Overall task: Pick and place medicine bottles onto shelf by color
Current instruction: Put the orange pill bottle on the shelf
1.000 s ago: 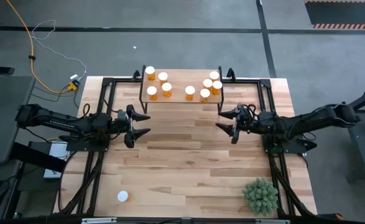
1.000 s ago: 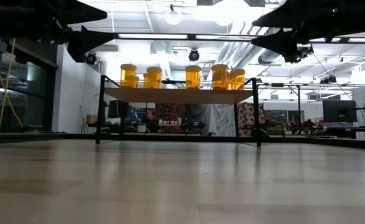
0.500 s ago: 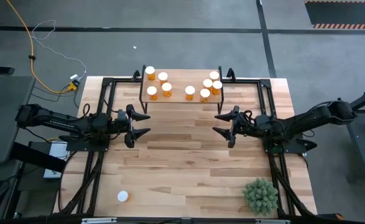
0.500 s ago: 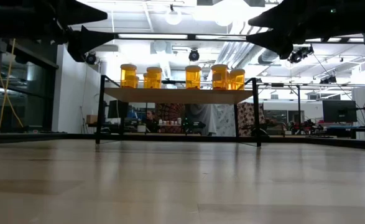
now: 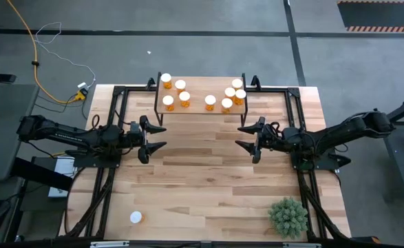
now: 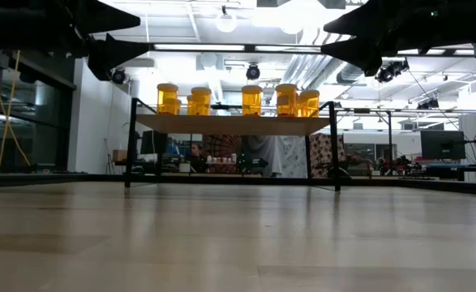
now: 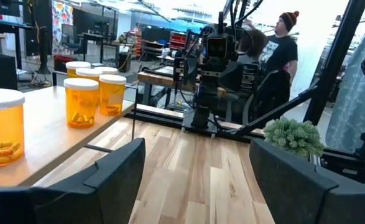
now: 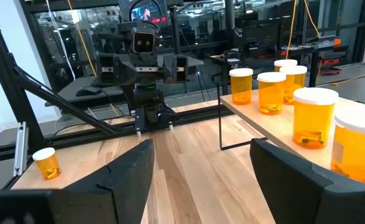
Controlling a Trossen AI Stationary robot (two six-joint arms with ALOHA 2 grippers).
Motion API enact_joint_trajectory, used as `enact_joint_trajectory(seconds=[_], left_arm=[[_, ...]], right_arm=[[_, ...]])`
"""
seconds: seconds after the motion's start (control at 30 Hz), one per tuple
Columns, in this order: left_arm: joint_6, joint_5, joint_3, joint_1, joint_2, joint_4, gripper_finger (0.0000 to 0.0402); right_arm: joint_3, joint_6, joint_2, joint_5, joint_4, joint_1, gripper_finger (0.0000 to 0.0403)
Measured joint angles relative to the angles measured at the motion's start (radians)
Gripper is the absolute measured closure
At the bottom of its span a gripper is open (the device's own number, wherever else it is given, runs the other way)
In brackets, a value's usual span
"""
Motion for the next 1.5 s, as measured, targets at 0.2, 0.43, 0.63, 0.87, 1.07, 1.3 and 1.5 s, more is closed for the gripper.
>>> enact_joint_trajectory(seconds=[0.2,0.43,0.63,0.87,1.07,1.3,1.5], left_arm=[[-0.002,0.0,0.0,0.0,0.0,0.0,0.0122],[-0.048,0.077,0.0,0.0,0.005,-0.002,0.0122],[-0.091,0.272,0.069,-0.025,0.026,-0.068,0.0122],[-0.079,0.138,0.327,-0.222,0.135,-0.607,0.0122],[-0.252,0.072,0.518,-0.439,0.299,-0.946,0.0122],[-0.49,0.002,0.657,-0.7,0.497,-1.061,0.0122],[-0.633,-0.051,0.719,-0.841,0.644,-1.1,0.0122]], right_arm=[[0.0,0.0,0.0,0.0,-0.001,0.0,0.0146],[0.0,0.0,0.0,0.0,0.0,-0.002,0.0146],[0.0,0.0,0.0,0.0,0.006,-0.002,0.0146],[0.0,0.001,0.0,0.0,0.013,-0.002,0.0146],[0.0,0.01,0.0,0.0,0.013,-0.002,0.0146],[0.0,0.017,0.0,0.0,0.013,-0.002,0.0146],[0.001,0.03,0.0,0.0,0.013,-0.002,0.0146]])
